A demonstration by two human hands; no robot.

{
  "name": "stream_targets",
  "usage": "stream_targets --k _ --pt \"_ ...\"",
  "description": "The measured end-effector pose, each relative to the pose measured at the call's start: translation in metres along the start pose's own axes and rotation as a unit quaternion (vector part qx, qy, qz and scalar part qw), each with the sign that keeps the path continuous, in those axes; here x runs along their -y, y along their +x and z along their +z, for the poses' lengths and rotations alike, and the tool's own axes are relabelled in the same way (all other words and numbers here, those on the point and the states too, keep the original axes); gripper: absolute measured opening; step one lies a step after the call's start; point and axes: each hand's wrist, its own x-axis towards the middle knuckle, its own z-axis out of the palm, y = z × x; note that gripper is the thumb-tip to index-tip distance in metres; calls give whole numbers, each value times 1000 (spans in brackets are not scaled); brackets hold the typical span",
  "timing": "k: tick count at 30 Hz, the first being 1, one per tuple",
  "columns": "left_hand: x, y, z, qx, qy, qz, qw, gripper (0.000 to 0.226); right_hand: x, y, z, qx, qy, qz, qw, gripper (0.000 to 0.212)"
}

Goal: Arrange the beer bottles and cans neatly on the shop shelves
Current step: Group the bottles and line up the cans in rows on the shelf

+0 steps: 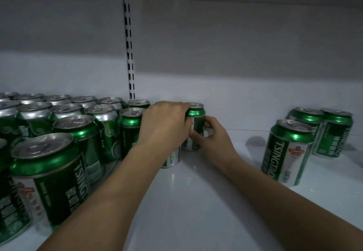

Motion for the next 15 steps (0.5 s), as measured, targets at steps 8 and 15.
stream_targets --k 8,15 --pt "0 1 2 -24 -19 3 1000 30 4 2 2 -12 -84 -24 996 47" --pt "1 -1 4 -26 -35 11 999 30 10 0 -3 12 -45 -4 999 51"
